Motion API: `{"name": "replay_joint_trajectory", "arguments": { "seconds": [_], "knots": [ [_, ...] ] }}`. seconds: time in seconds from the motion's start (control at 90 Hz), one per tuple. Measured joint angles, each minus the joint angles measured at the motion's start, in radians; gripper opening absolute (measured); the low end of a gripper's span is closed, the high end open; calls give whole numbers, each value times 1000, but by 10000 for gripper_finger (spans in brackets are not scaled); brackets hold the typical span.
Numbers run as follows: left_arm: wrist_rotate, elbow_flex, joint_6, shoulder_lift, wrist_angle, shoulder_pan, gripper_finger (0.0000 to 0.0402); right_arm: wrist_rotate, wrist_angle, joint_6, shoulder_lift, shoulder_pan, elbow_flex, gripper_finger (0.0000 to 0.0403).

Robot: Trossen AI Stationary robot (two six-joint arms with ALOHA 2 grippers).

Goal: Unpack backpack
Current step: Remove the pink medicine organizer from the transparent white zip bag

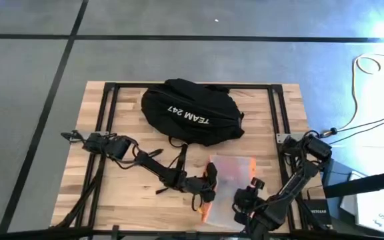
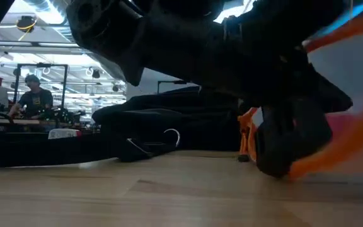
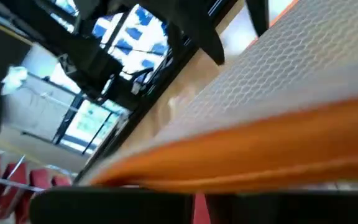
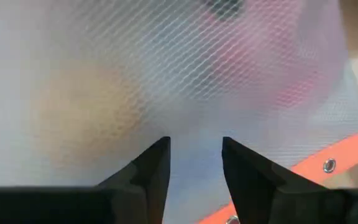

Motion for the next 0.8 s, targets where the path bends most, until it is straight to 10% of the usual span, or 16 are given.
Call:
{"name": "replay_joint_trajectory", "arguments": {
  "seconds": [0.367,0.8],
  "knots": [
    [11,-1,-49,0,-13,8,1,12,-155,110,-1,25,0,28],
    [-21,-1,-123,-2,-57,18,51,58,-247,271,-2,-58,-91,18]
  ]
}}
